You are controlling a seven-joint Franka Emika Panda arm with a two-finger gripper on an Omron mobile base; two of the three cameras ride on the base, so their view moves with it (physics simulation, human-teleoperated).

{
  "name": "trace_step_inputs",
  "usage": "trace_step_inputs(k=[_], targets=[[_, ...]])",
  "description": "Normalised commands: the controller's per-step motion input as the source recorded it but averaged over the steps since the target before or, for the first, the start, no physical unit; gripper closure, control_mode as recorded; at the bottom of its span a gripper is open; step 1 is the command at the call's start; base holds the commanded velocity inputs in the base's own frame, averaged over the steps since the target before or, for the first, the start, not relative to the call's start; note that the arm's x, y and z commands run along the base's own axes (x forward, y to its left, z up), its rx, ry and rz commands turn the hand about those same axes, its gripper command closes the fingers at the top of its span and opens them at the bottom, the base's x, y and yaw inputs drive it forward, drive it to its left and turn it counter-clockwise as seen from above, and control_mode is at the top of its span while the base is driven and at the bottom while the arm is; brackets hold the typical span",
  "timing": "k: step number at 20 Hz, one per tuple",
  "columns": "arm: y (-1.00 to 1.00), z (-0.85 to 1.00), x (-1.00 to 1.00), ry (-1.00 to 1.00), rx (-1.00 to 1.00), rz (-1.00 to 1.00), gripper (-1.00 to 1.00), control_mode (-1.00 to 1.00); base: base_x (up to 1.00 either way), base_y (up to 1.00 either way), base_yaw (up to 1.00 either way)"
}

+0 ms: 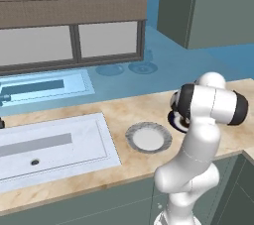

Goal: Move the dessert items from the plate to the tray.

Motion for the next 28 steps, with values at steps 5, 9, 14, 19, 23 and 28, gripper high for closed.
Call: trace_step_inputs(k=[5, 9, 14, 19, 23, 28], targets=[[0.0, -0.13, 0.0, 0.0, 0.0, 0.0, -1.0, -1.0, 0.0, 0.0, 0.0], [0.0, -0.11, 0.0, 0.0, 0.0, 0.0, -1.0, -1.0, 0.0, 0.0, 0.0], [0.0, -0.14, 0.0, 0.0, 0.0, 0.0, -1.0, -1.0, 0.0, 0.0, 0.0], [0.0, -0.07, 0.0, 0.0, 0.0, 0.0, -1.0, -1.0, 0.0, 0.0, 0.0], [0.0, -0.04, 0.0, 0.0, 0.0, 0.0, 1.0, -1.0, 0.0, 0.0, 0.0], [0.0, 0.0, 0.0, 0.0, 0.0, 0.0, 1.0, -1.0, 0.0, 0.0, 0.0]])
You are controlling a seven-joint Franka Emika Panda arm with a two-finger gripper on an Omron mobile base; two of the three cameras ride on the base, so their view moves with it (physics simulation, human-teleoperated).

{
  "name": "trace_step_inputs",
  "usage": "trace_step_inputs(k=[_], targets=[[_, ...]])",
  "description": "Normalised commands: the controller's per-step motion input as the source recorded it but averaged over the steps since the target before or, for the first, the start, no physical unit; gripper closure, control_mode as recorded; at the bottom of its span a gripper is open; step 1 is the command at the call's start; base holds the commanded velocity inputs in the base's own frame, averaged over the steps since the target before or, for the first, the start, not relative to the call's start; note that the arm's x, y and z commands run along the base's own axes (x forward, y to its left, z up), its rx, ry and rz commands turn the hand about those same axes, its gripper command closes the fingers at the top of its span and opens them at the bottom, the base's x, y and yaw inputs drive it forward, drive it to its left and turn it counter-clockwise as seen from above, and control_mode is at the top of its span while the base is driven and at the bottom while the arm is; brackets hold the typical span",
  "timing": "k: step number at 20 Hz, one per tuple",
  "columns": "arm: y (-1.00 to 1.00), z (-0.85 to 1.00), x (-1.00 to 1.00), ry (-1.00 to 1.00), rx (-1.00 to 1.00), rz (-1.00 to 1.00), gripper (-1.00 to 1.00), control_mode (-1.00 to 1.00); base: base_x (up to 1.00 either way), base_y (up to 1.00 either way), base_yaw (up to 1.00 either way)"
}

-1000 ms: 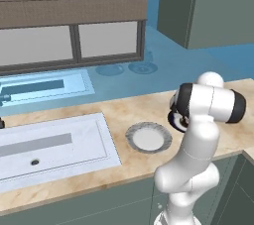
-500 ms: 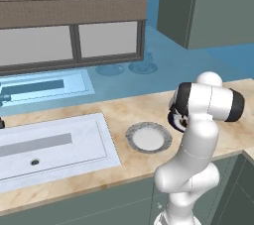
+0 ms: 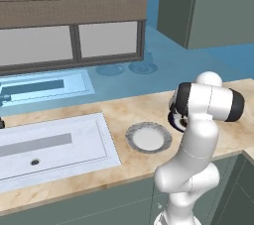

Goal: Move the dessert items from the plate to the tray.

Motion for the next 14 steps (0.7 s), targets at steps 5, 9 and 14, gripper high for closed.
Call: trace_step_inputs(k=[5, 9, 14], targets=[[0.0, 0.0, 0.0, 0.0, 0.0, 0.0, 1.0, -1.0, 0.0, 0.0, 0.0], [0.0, 0.0, 0.0, 0.0, 0.0, 0.0, 1.0, -1.0, 0.0, 0.0, 0.0], [0.16, 0.07, -0.01, 0.0, 0.0, 0.0, 1.0, -1.0, 0.0, 0.0, 0.0]])
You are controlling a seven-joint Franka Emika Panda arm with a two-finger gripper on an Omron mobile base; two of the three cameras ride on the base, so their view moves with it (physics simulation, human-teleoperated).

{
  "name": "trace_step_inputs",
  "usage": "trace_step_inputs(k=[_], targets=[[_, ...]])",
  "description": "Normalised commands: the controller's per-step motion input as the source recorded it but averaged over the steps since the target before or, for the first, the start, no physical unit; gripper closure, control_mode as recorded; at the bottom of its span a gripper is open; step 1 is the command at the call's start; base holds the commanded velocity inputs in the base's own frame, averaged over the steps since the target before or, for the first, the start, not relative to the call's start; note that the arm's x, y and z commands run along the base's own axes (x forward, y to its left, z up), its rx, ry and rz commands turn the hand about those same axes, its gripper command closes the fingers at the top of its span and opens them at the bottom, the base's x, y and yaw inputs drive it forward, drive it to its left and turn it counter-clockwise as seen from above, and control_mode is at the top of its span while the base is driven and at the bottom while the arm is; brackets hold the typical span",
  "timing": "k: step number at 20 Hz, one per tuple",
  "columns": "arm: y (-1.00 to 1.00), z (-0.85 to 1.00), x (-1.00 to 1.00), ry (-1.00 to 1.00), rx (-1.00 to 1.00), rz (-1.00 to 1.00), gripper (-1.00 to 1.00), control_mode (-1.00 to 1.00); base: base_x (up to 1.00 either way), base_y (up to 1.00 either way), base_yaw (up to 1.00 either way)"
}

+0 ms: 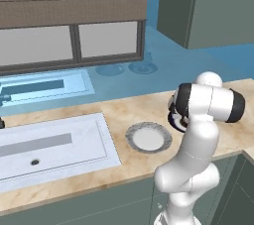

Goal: Move the dessert items from the plate to the tray.

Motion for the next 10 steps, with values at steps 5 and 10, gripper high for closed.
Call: trace_step_inputs(k=[5, 10], targets=[[0.15, 0.33, -0.16, 0.0, 0.0, 0.0, 1.0, -1.0, 0.0, 0.0, 0.0], [0.13, 0.31, -0.4, 0.0, 0.0, 0.0, 1.0, -1.0, 0.0, 0.0, 0.0]])
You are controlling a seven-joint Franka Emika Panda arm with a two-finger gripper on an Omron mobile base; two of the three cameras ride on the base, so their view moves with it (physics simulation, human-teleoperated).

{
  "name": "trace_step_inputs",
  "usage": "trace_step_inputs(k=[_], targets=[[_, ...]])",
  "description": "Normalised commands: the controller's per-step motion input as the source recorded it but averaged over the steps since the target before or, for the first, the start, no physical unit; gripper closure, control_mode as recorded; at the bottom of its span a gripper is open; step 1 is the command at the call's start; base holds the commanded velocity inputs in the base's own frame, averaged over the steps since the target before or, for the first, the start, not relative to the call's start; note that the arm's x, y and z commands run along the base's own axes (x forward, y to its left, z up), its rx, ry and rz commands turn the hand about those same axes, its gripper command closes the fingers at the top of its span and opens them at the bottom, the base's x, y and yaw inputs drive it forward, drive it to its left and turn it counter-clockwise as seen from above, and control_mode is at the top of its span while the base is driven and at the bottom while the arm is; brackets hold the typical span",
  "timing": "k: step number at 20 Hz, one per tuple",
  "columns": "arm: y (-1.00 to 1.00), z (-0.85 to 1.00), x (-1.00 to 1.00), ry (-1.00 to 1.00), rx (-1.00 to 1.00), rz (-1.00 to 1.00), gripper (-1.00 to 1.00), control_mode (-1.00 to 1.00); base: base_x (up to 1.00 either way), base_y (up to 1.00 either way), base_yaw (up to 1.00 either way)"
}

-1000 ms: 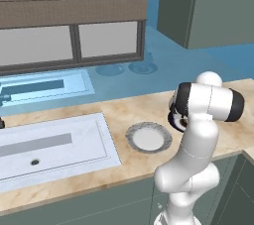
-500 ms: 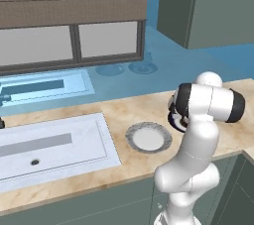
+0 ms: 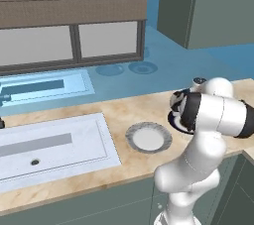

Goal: Move the dessert items from the plate to the tray.

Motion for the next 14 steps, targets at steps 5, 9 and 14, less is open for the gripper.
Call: trace_step_inputs(k=[5, 9, 14], targets=[[0.22, 0.02, -0.67, 0.0, 0.0, 0.0, 1.0, -1.0, 0.0, 0.0, 0.0], [0.23, 0.29, -0.75, 0.0, 0.0, 0.0, 1.0, -1.0, 0.0, 0.0, 0.0], [0.34, 0.71, -0.62, 0.01, 0.0, 0.0, 1.0, -1.0, 0.0, 0.0, 0.0]])
